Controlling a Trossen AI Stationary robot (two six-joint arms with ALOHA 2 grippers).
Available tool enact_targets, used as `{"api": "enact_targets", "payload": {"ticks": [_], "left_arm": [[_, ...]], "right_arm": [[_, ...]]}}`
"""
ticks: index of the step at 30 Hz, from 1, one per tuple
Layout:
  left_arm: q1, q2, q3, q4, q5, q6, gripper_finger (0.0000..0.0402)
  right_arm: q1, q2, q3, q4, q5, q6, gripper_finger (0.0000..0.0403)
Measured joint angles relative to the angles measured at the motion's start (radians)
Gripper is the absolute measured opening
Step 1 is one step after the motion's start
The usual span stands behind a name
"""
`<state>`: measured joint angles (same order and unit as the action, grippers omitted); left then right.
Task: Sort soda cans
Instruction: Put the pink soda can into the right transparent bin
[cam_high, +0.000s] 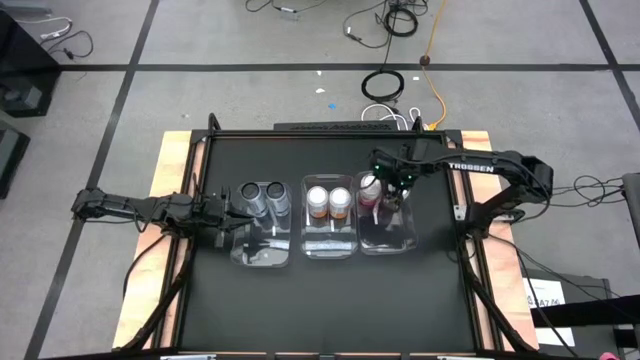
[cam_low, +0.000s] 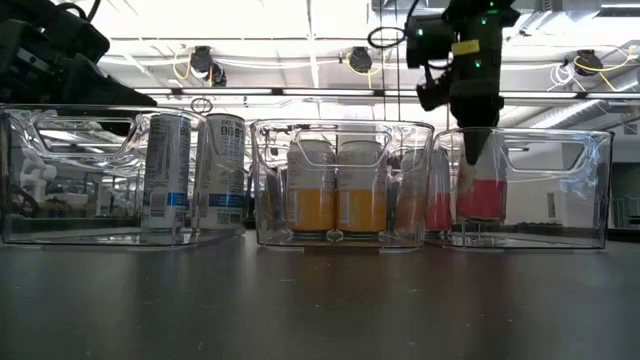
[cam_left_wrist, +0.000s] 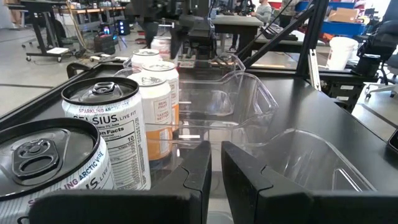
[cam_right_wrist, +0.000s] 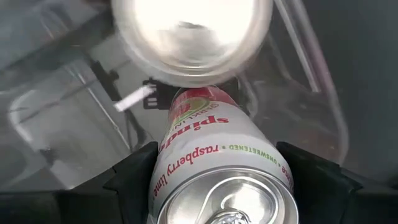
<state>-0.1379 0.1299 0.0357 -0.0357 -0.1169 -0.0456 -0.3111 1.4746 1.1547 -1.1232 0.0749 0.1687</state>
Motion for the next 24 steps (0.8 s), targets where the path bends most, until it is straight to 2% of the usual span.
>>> {"api": "enact_targets", "payload": {"ticks": [9,19,24], "left_arm": [[0.000,0.000,0.000,0.000,0.000,0.000,0.0050],[0.000,0.000,0.000,0.000,0.000,0.000,0.0050],[0.000,0.000,0.000,0.000,0.000,0.000,0.0050]], "right_arm": [[-0.070,0.004,-0.010,0.094,-0.009,-0.072,0.0279],[-0.114,0.062,-0.009,0.113,-0.032,-0.084,0.0280],[-0.114,0.062,-0.009,0.096,-0.027,-0.079,0.0304]]}}
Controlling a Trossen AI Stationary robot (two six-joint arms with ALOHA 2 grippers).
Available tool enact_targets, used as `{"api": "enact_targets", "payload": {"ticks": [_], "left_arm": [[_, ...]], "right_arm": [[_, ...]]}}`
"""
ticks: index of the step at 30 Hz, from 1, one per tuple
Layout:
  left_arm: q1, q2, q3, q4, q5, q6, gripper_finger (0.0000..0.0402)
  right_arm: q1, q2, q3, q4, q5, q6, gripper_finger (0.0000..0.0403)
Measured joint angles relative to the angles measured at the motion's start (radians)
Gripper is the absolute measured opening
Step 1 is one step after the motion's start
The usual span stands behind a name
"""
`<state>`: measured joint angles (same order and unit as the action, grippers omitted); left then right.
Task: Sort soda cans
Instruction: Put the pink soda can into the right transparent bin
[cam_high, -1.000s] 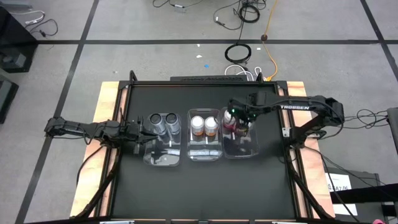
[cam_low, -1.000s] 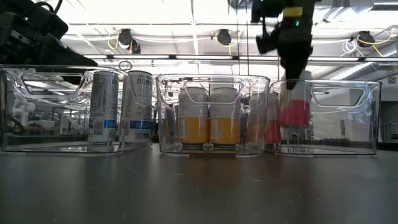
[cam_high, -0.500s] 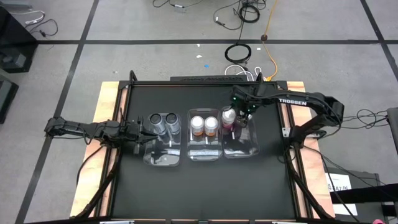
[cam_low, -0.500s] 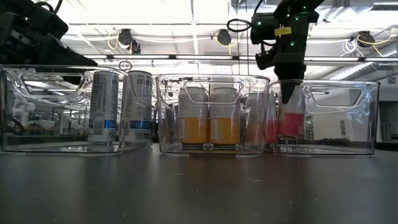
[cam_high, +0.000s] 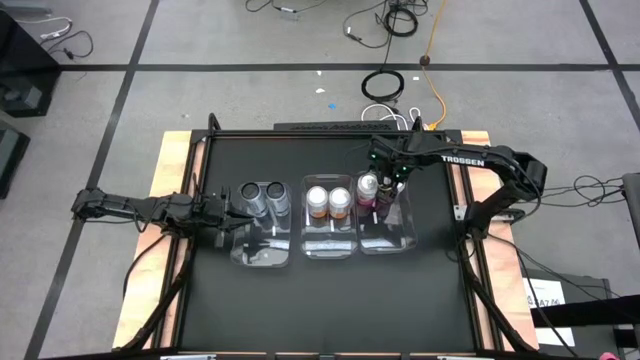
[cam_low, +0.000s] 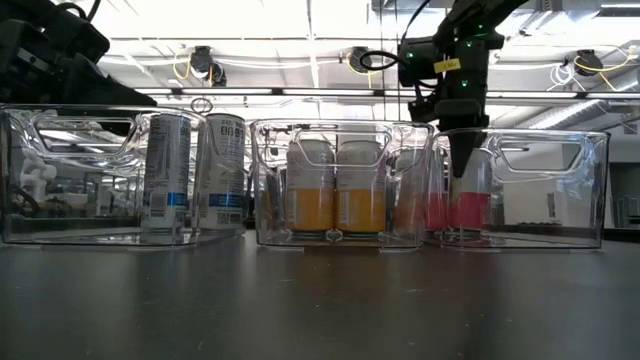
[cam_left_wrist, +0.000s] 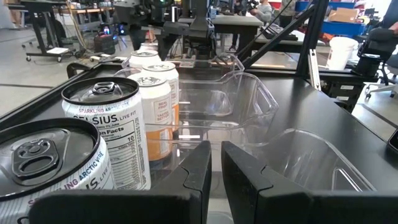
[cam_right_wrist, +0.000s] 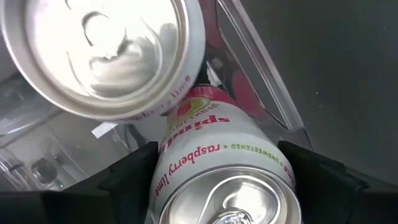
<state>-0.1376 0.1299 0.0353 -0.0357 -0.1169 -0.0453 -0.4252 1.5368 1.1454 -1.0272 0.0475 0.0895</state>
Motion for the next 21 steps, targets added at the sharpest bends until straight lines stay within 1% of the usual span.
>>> {"api": "enact_targets", "payload": {"ticks": [4,8,14,21], "left_arm": [[0.000,0.000,0.000,0.000,0.000,0.000,0.0050],[0.000,0.000,0.000,0.000,0.000,0.000,0.0050],[0.000,0.000,0.000,0.000,0.000,0.000,0.0050],[0.000,0.000,0.000,0.000,0.000,0.000,0.0050]], "right_arm": [[0.001,0.000,0.000,0.000,0.003,0.003,0.0333],[0.002,0.000,0.001,0.003,0.002,0.003,0.0350],[0.002,0.000,0.001,0.007,0.002,0.037,0.0352],[0.001,-0.006,0.001,0.000,0.003,0.019,0.0352]]}}
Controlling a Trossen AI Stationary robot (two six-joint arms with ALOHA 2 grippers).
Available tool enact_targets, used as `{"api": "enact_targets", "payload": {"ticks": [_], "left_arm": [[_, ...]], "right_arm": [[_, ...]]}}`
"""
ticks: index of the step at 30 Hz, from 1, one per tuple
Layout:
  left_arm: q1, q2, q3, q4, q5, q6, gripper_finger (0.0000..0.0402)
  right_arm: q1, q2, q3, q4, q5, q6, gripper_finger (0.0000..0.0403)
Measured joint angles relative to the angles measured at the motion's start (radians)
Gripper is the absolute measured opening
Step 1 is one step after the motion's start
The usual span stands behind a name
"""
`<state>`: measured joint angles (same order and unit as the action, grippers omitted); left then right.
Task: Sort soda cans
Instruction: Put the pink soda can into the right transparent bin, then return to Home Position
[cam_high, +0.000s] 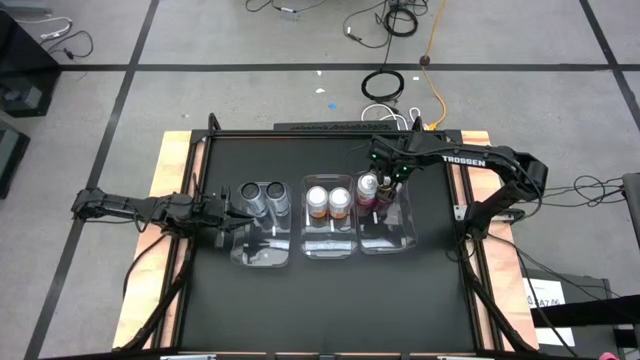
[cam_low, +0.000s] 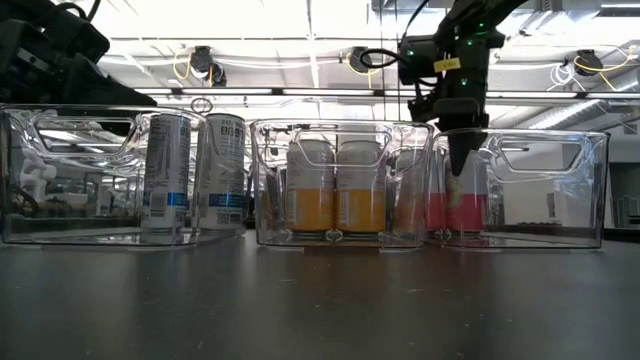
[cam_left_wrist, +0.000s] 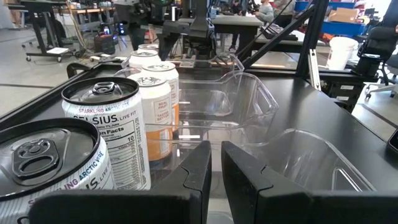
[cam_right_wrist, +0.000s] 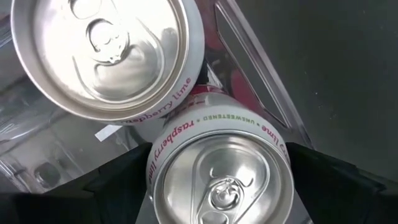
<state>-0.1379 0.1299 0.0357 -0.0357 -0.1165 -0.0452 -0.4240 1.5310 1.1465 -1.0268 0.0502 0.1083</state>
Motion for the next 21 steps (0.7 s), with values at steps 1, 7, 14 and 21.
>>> {"api": "enact_targets", "payload": {"ticks": [1,7,14,21], "left_arm": [[0.000,0.000,0.000,0.000,0.000,0.000,0.0050],[0.000,0.000,0.000,0.000,0.000,0.000,0.0050],[0.000,0.000,0.000,0.000,0.000,0.000,0.0050],[0.000,0.000,0.000,0.000,0.000,0.000,0.0050]], "right_arm": [[0.000,-0.001,0.000,-0.001,0.000,0.000,0.0352],[0.000,-0.005,0.008,-0.038,0.001,-0.001,0.0352],[0.000,-0.005,0.057,-0.082,0.001,0.001,0.0352],[0.001,-0.005,0.092,-0.082,-0.001,0.003,0.0352]]}}
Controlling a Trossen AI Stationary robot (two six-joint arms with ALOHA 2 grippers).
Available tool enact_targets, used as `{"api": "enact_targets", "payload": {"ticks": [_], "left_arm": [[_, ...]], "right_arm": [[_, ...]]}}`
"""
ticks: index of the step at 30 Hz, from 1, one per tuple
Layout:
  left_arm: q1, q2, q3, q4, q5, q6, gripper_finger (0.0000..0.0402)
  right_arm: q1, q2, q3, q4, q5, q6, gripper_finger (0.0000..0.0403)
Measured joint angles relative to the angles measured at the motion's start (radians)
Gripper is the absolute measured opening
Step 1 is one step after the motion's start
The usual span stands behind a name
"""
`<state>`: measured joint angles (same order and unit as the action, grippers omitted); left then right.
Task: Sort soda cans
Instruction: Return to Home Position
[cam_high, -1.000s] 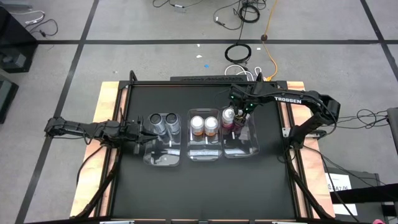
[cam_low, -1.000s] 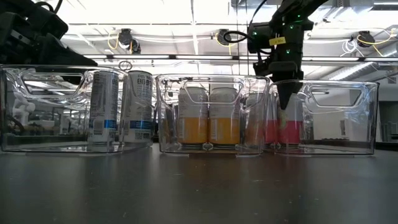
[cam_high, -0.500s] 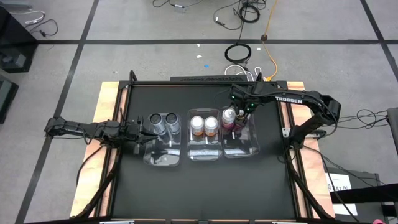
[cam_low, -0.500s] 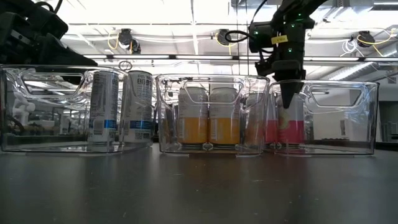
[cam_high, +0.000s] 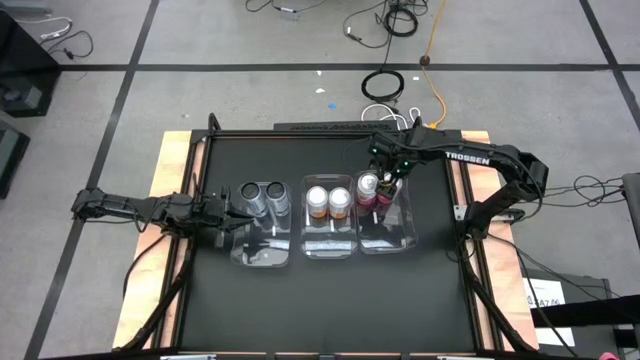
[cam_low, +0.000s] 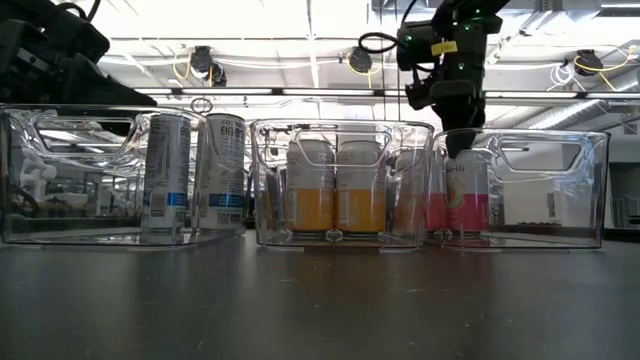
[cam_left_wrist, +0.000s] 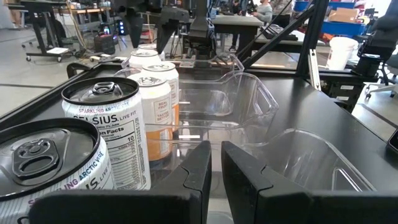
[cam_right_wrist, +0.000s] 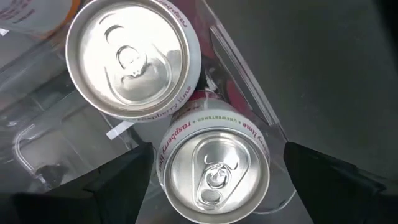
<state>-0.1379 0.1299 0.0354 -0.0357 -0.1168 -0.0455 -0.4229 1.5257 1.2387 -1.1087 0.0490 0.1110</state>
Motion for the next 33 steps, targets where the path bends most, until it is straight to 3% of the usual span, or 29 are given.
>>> {"api": "enact_targets", "payload": {"ticks": [13,21,26,30,33], "left_arm": [[0.000,0.000,0.000,0.000,0.000,0.000,0.0050],[0.000,0.000,0.000,0.000,0.000,0.000,0.0050],[0.000,0.000,0.000,0.000,0.000,0.000,0.0050],[0.000,0.000,0.000,0.000,0.000,0.000,0.0050],[0.000,0.000,0.000,0.000,0.000,0.000,0.0050]], "right_arm": [[0.058,-0.004,0.078,-0.142,-0.003,0.027,0.0352],[0.149,-0.136,0.088,-0.145,-0.003,0.071,0.0352],[0.189,-0.236,0.088,-0.162,-0.003,0.149,0.0352],[0.241,-0.299,0.089,-0.275,-0.002,0.376,0.0352],[0.300,-0.350,0.062,-0.281,0.008,0.397,0.0352]]}}
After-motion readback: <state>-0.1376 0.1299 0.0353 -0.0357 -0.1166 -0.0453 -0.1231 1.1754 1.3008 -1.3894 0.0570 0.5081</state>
